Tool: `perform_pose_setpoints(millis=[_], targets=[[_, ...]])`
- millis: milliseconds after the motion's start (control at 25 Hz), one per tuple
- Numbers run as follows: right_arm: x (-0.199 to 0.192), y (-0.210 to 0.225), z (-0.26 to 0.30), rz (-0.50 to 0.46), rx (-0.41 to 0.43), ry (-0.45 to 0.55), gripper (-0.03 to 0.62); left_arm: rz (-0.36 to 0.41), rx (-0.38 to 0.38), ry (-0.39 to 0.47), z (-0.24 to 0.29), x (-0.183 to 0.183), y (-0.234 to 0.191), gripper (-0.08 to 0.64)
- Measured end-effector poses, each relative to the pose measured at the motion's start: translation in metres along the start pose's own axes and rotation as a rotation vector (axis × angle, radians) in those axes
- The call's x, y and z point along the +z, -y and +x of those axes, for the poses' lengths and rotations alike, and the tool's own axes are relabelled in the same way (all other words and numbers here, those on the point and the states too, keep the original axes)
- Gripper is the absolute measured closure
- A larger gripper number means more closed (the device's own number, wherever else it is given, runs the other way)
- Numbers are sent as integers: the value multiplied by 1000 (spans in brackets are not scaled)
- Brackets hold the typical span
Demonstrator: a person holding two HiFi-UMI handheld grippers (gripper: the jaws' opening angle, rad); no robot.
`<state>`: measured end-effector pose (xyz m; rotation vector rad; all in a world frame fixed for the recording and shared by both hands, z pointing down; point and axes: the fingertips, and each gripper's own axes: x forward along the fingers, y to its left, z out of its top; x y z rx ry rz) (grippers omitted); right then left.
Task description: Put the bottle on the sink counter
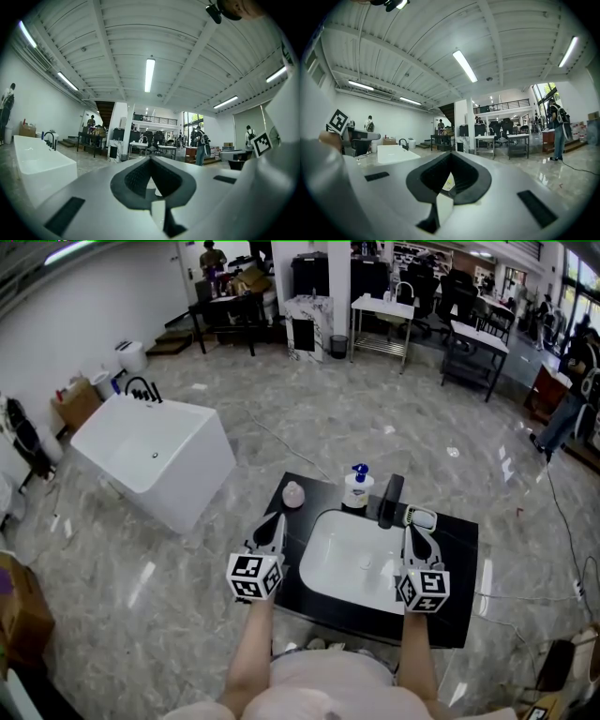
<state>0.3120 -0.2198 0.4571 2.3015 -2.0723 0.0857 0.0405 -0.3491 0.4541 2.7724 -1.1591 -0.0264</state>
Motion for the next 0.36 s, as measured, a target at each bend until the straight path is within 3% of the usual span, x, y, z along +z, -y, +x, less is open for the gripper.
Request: perform_pose_setpoints(millis=[360], targets=[[-2, -1, 3, 6, 8, -2, 578, 0, 0, -3, 2, -1, 3, 533]])
